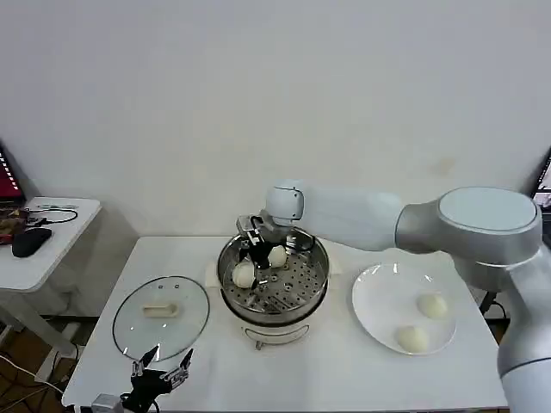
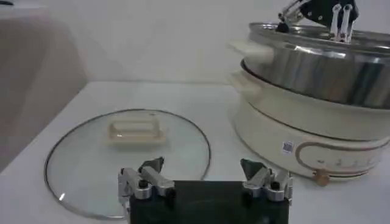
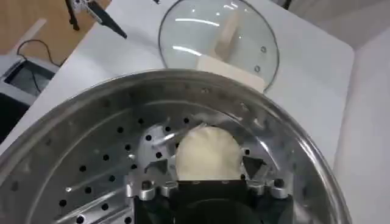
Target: Take steamed baozi put them in steamer then cover it.
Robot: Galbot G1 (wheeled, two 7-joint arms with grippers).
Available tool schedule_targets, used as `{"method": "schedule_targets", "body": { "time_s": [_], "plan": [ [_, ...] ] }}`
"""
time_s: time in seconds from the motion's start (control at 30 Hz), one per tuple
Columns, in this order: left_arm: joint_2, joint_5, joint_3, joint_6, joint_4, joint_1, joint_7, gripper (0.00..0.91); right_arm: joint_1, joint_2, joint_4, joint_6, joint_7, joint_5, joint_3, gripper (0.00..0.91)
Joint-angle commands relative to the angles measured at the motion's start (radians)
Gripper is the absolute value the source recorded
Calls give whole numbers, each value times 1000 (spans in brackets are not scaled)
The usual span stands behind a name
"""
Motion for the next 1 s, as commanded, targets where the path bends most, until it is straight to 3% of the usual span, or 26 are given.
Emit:
{"method": "schedule_targets", "body": {
  "time_s": [0.03, 0.3, 0.47, 0.73, 1.0],
  "plan": [
    [0, 1, 0, 0, 1, 0, 1, 907, 38, -36, 39, 0, 6, 12, 2, 907],
    [-2, 0, -11, -1, 2, 7, 1, 907, 184, -234, 236, -6, 15, 87, -11, 907],
    [-4, -1, -14, -2, 6, 5, 1, 907, 305, -393, 351, 15, 11, 113, -99, 907],
    [-11, -2, -11, -1, 10, -8, 0, 907, 477, -615, 478, 80, -55, 38, -256, 907],
    [-14, -5, -12, -2, 16, -14, 0, 907, 496, -771, 546, 119, -91, -86, -368, 907]
  ]
}}
